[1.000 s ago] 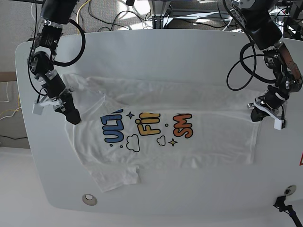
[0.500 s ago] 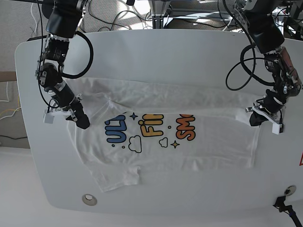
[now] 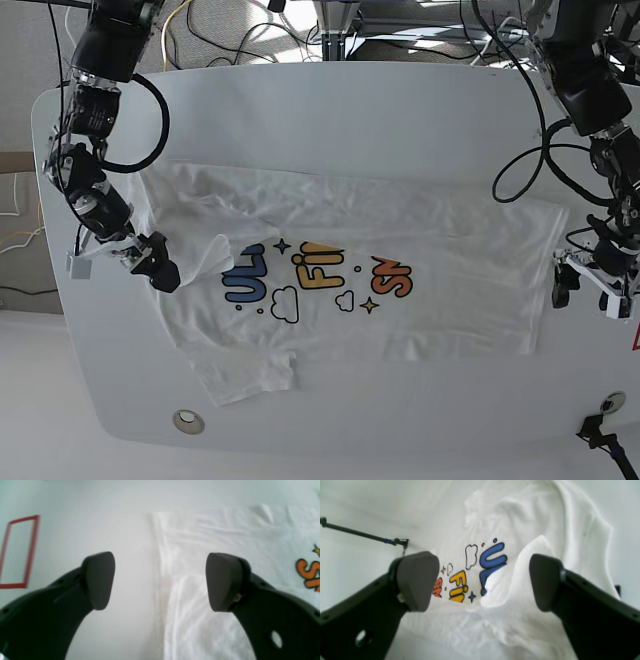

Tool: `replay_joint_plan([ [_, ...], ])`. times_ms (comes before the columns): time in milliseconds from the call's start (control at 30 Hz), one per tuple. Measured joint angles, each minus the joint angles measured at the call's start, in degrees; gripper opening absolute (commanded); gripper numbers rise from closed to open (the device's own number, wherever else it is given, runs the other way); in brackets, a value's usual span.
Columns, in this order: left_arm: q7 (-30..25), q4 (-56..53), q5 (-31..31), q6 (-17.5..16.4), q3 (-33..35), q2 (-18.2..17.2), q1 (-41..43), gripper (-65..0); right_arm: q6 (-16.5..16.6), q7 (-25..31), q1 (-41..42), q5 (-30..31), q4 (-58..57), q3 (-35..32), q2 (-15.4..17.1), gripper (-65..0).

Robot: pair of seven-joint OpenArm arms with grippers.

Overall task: Fold the T-shirt properly
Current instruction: 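Release and regrasp the shirt's shoulder edges with both grippers, then pull the held shoulder edges toward the robot, smoothing the shirt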

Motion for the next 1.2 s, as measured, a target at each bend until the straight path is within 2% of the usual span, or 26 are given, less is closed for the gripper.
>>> replay_joint_plan([
  [133,-5.3,5.8,1.0,0.3,0.1,0.3,9.9,-16.2,-0.3,0.5,-6.8,-2.3,7.1,0.4,4.5,-9.4],
  [200,-9.7,8.2,0.5,-0.9,0.5,0.7,14.0,-15.9,0.0,0.2,-8.8,-8.2,11.2,0.3,4.8,-9.4],
  [333,-16.7,10.3,0.4,-0.4,0.1,0.2,20.5,-15.9,4.0,0.8,-12.7,-20.9,17.4,0.3,4.7,-9.4],
  [400,-18.2,10.3,0.7,-0.2,0.1,0.6,21.6,-15.9,5.8,2.5,-14.1,-27.5,17.5,0.3,3.9,-9.4],
  [467,-20.9,10.4,0.5,-0.5,0.3,0.8,22.1,-15.9,7.6,4.6,-15.2,-34.6,17.4,0.6,1.5,-9.4],
  [500,-22.1,10.6,0.2,-0.7,0.3,0.7,22.6,-15.9,9.6,5.7,-15.7,-37.9,17.1,0.7,0.3,-9.4],
  [600,-21.9,10.6,0.3,-0.4,0.1,0.5,24.6,-15.9,13.2,9.2,-15.5,-45.4,14.0,0.8,-2.9,-9.4],
  [700,-21.8,10.5,0.7,-0.5,0.2,0.5,24.1,-15.9,17.2,10.6,-15.3,-47.8,9.6,4.0,-5.4,-9.4],
  [900,-22.1,10.5,0.5,-0.4,0.2,0.6,25.0,-15.9,17.7,17.0,-14.1,-48.0,2.0,4.7,-5.1,-10.9],
  [967,-21.9,10.5,0.7,-0.5,0.3,0.5,25.0,-15.9,17.9,19.3,-13.9,-47.9,-0.6,4.7,-4.9,-18.0],
  [1000,-21.9,10.5,0.6,-0.5,0.3,0.5,24.9,-16.0,17.9,19.9,-13.5,-48.0,-1.7,4.7,-4.7,-24.5],
  [1067,-21.9,10.5,0.7,-0.4,0.3,0.5,24.9,-16.0,18.1,22.9,-12.5,-47.0,-4.5,4.8,-4.3,-40.1],
  [1133,-21.9,10.5,0.7,-0.5,0.4,0.5,24.9,-16.0,18.9,23.9,-11.7,-47.0,-6.3,4.9,-4.2,-58.3],
  [1167,-21.0,10.5,0.5,-0.5,0.8,0.4,24.7,-16.0,19.3,24.0,-11.6,-47.0,-6.9,4.9,-4.2,-65.0],
  [1200,-18.5,10.0,0.5,-0.4,1.3,0.3,24.3,-16.0,19.6,23.9,-11.5,-46.8,-7.0,4.8,-4.3,-65.0],
])
